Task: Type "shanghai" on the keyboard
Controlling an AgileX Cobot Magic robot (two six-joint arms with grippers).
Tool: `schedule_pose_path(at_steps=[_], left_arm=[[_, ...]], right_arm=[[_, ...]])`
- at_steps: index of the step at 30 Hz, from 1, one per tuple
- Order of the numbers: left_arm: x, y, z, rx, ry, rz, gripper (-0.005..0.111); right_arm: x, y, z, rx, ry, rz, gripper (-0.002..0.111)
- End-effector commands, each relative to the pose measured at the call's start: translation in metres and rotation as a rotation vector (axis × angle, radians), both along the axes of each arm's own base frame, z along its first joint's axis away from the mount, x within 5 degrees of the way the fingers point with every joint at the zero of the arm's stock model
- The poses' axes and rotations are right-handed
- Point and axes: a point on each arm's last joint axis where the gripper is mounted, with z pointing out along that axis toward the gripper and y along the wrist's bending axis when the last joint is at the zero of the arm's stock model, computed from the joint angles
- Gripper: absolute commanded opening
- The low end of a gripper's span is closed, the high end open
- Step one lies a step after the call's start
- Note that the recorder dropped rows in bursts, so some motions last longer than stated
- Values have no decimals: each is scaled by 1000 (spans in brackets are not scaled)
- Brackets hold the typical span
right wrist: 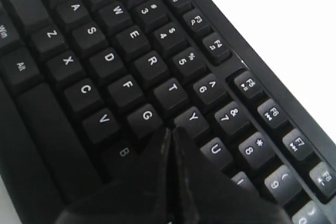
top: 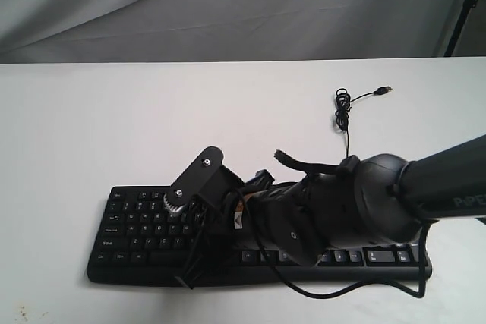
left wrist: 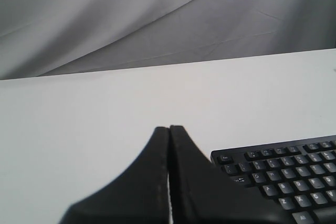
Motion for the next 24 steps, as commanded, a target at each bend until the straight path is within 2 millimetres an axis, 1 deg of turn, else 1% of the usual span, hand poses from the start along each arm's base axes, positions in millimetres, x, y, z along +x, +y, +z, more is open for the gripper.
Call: schedule_pose_path(at_steps=[1, 16, 24], left_arm=[[0, 0, -1, -2, -2, -3, 0], [0, 0, -1, -2, -2, -3, 0], [0, 0, -1, -2, -2, -3, 0]], right_arm=[[1, -1, -4, 0, -10, -2, 0], [1, -2, -4, -4, -4, -3, 0], [1, -2, -8, -11, 2, -3, 0]])
